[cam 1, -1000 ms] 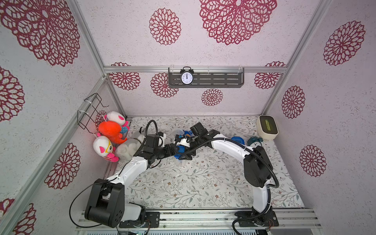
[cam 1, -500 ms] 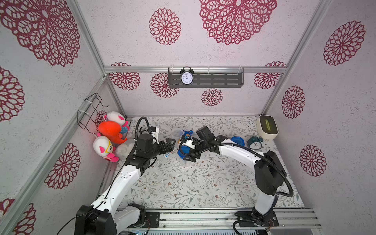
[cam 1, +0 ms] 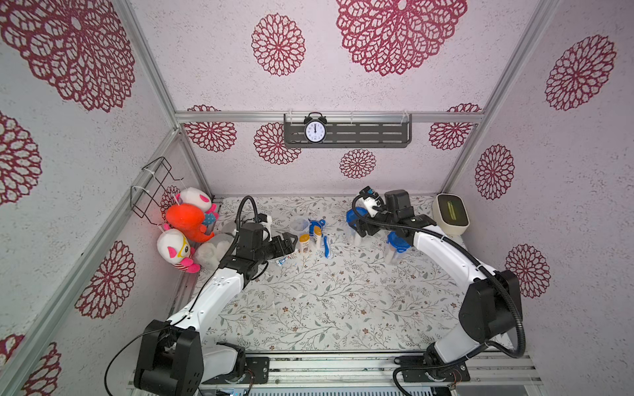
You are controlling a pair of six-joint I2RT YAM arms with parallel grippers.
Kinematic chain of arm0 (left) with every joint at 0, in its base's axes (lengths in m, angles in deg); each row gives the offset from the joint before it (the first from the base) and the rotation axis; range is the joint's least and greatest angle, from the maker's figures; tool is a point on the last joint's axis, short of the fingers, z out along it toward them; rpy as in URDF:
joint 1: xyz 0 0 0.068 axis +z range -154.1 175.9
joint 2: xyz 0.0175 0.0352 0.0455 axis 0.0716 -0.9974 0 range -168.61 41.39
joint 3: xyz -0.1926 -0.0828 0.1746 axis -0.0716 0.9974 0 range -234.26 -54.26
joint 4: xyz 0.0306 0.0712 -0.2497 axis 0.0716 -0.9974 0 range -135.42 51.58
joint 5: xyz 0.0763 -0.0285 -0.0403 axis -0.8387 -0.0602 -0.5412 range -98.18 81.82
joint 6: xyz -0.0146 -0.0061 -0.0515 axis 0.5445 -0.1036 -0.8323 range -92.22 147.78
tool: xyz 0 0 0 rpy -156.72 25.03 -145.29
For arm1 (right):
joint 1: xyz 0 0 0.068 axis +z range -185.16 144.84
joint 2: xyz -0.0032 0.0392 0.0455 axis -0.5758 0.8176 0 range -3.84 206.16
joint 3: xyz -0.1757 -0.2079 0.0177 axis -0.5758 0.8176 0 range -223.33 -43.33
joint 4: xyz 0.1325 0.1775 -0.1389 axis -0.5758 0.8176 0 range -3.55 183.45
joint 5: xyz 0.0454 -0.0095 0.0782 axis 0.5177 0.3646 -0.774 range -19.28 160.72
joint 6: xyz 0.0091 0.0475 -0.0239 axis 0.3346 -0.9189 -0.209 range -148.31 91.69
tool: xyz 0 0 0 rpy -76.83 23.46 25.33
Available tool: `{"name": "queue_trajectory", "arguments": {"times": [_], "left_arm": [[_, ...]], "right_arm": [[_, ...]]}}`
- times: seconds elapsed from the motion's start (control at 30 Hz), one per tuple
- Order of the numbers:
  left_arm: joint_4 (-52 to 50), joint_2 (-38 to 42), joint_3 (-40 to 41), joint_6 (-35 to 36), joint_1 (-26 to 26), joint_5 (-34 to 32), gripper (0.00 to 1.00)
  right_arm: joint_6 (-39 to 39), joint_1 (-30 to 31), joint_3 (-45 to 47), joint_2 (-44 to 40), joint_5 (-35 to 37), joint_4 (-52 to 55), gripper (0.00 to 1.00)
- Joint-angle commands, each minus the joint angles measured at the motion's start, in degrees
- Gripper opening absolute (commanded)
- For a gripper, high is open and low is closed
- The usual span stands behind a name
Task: Pack away toiletry kits
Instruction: Place the container at the center of the board.
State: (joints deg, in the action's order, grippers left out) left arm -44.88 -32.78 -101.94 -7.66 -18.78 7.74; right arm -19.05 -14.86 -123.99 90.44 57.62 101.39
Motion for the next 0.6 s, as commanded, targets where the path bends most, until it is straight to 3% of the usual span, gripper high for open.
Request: {"name": "queue_trajectory", "arguments": {"times": [0.0,0.2,0.37,0.57], "left_arm": [[2.6,-2.1,-2.4,0.6,0.1,0.0,0.91],[2.4,-4.1,-3.4,1.8,0.0,-1.2,0.90],[1.1,-4.5,-4.2,2.8,0.0,-2.4,0.91],[-0.5,-5.7,-5.4,3.5,0.0,-3.8,0.91]], "right_arm": [[-6.5,-2.8,-6.1,4.2,7.2,-4.5,0.66],[-11.3,-6.3,-12.6,12.8,11.0,-5.1,0.65],[-12.6,-7.3,-10.6,15.0,11.1,-9.9,0.67],[-12.2,-7.4,-8.2,15.9,10.1,-12.3,0.77]]}}
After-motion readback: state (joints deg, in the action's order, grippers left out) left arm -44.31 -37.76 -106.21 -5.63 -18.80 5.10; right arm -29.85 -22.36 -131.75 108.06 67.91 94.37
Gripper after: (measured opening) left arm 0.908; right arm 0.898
